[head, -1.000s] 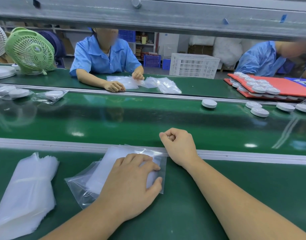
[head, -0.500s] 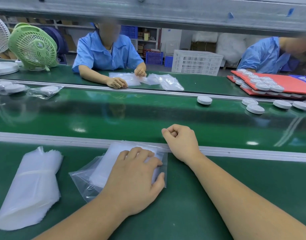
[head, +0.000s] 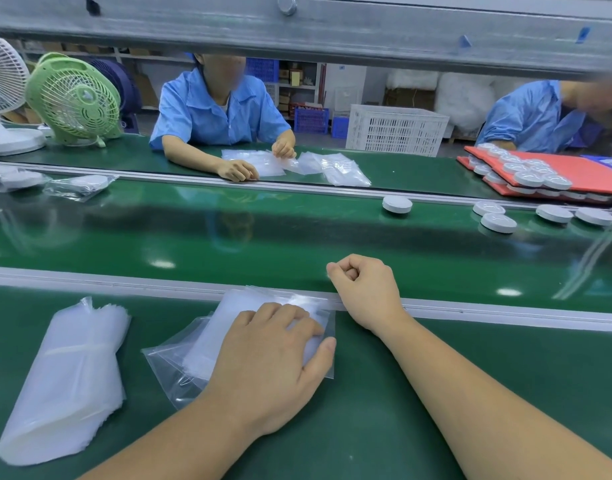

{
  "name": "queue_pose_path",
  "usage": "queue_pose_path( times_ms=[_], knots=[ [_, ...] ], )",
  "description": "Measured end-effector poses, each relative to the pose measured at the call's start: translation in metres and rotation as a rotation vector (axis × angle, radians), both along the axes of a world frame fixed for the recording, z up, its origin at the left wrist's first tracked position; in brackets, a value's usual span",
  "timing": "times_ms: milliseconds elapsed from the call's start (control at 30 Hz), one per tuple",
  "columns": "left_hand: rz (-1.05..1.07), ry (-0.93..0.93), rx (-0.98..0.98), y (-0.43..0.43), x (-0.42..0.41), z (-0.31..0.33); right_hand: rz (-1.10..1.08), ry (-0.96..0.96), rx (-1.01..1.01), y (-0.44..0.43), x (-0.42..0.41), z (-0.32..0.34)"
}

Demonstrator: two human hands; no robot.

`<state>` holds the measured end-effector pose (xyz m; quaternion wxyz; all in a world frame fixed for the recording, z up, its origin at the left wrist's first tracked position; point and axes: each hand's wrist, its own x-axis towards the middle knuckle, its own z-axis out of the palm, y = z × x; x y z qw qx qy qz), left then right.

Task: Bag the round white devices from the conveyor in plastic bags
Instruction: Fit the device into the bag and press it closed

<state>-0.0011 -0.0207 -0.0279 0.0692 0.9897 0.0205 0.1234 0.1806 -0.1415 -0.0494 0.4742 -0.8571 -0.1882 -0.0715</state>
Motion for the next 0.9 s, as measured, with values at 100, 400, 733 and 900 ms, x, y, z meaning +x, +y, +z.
queue_pose_path(
  times_ms=[100, 400, 733, 900],
  knots=[
    [-0.003, -0.024, -0.041, 0.0019, 0.0007, -0.0014, 0.001, 0.002, 0.003, 0.0007, -0.0001, 0.0003],
    [-0.003, -0.018, -0.04, 0.0031, 0.0018, -0.0058, 0.003, -0.001, 0.002, 0.0002, -0.0019, 0.0014],
    [-0.003, -0.027, -0.041, 0.0034, 0.0039, -0.0084, 0.007, -0.001, 0.0, 0.0001, -0.0033, 0.0037],
    [-0.002, -0.031, -0.045, 0.0042, 0.0044, -0.0089, 0.01, 0.001, -0.006, 0.0003, -0.0042, 0.005]
  ],
)
